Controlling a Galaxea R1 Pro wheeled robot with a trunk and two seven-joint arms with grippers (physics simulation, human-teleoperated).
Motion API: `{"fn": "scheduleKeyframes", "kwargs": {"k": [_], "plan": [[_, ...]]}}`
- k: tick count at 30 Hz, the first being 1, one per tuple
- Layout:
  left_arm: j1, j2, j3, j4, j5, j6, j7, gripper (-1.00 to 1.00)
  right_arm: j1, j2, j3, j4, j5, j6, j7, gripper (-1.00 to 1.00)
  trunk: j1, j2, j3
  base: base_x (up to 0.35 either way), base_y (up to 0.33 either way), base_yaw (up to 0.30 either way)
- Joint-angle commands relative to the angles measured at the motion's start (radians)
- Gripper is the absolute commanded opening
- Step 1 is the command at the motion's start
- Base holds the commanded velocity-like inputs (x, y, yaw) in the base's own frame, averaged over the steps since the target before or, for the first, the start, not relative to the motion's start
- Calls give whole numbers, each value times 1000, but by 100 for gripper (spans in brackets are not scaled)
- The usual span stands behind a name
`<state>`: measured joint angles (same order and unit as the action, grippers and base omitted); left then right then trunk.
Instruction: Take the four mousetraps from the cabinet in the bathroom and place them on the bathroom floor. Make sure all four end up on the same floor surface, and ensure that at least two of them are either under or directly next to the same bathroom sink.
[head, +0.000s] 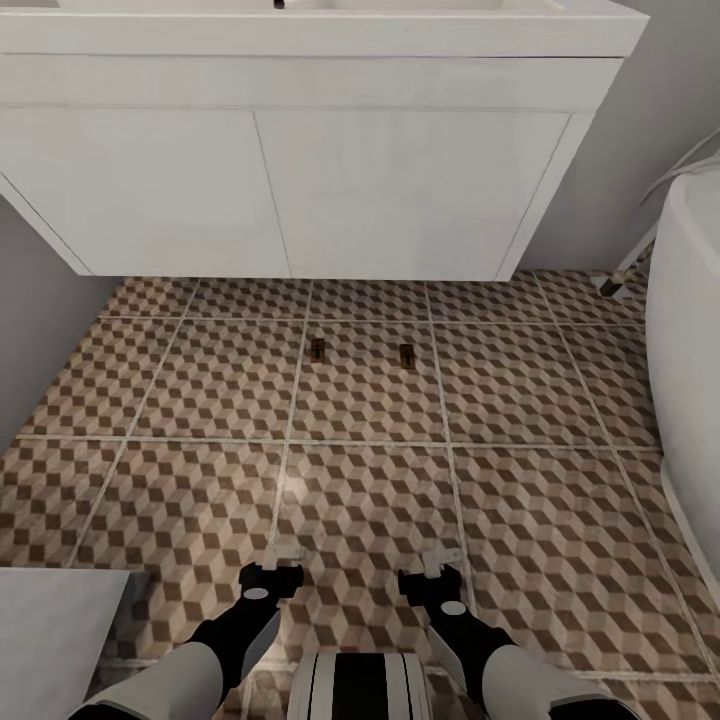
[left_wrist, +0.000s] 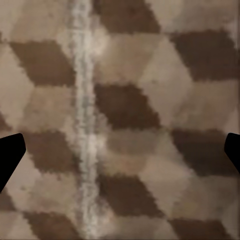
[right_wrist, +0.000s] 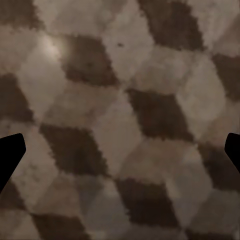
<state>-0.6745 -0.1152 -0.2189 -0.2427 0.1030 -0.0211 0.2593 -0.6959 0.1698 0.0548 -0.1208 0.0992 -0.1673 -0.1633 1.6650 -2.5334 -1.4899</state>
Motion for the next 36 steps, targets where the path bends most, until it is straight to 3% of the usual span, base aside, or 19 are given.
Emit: {"fn": "scheduleKeyframes", "kwargs": {"k": [1, 11, 36], "plan": [[0, -1, -9, 0, 11, -1, 6, 100, -1, 0, 5, 1, 10, 0, -8, 100, 0, 0, -1, 0, 0, 0], [0, -5, -8, 0, 9, -2, 14, 100, -1, -1, 4, 1, 10, 0, -8, 100, 0, 0, -1, 0, 0, 0], [0, -6, -10, 2, 11, 5, 6, 100, -1, 0, 6, 1, 11, 0, -8, 100, -11, 6, 96, 0, 0, 0]]}}
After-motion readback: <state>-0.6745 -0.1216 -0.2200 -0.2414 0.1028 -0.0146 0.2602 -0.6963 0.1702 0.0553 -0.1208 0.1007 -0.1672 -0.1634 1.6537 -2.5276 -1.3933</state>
